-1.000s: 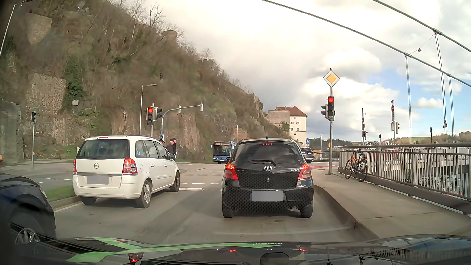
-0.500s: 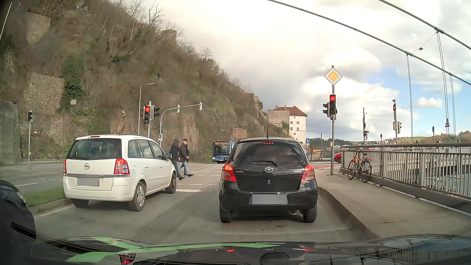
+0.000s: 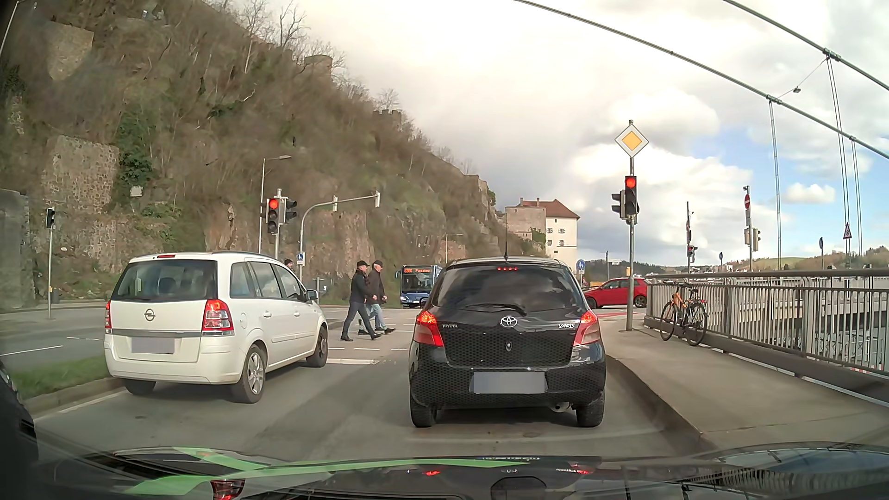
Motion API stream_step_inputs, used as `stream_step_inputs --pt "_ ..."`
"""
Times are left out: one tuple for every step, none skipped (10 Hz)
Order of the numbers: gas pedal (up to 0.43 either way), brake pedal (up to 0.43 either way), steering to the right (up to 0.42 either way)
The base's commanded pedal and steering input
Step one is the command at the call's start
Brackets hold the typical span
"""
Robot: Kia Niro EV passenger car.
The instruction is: Follow the waypoints while adhering to traffic rules and regulations
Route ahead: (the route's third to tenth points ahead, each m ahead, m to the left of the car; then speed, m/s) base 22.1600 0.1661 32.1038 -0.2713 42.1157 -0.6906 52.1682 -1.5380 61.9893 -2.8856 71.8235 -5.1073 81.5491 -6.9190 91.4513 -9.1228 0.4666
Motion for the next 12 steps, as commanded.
stream_step_inputs --pt "0.000 0.104 0.012" --pt "0.000 0.110 0.012" --pt "0.000 0.122 0.012" --pt "0.000 0.128 0.012" --pt "0.000 0.128 0.012" --pt "0.000 0.128 0.013" --pt "0.000 0.122 0.013" --pt "0.000 0.122 0.013" --pt "0.000 0.122 0.013" --pt "0.000 0.122 0.013" --pt "0.000 0.122 0.013" --pt "0.000 0.116 0.012"
